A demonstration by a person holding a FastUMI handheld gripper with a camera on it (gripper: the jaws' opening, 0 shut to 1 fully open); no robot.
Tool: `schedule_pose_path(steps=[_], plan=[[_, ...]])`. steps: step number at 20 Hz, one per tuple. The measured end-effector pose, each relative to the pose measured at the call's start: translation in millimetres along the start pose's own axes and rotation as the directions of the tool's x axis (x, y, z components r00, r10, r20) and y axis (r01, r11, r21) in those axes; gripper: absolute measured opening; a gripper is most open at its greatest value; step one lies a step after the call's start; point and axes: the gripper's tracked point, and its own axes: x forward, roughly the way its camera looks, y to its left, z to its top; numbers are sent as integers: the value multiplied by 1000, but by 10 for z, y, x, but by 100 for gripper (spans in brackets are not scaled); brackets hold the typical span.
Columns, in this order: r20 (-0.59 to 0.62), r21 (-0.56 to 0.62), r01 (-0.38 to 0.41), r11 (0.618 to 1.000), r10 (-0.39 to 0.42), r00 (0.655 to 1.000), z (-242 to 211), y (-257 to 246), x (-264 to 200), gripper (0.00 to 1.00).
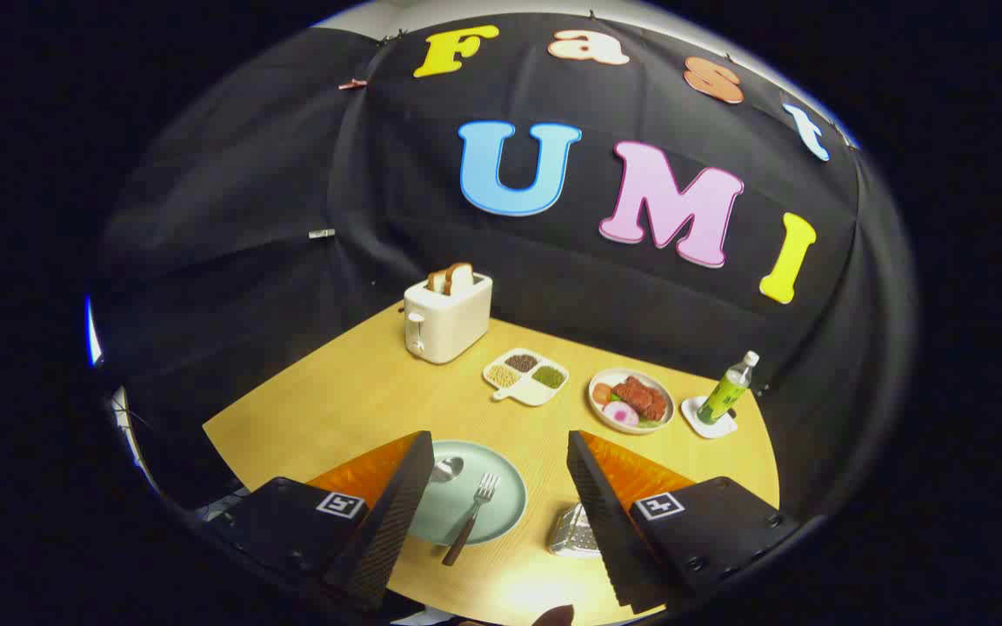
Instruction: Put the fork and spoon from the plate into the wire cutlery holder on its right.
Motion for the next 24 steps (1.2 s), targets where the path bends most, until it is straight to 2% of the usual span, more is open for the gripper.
schedule_pose_path(steps=[2,4,7,10,15,24], plan=[[-20,11,-1,1000,1,1000,-73,36,47,95],[83,46,21,999,-25,996,137,13,11,93],[294,32,98,995,-103,950,602,-112,-185,92],[372,-20,140,990,-123,920,768,-135,-166,94],[380,-33,139,990,-116,917,791,-95,-177,94],[179,-27,60,998,-54,982,410,111,28,95]])
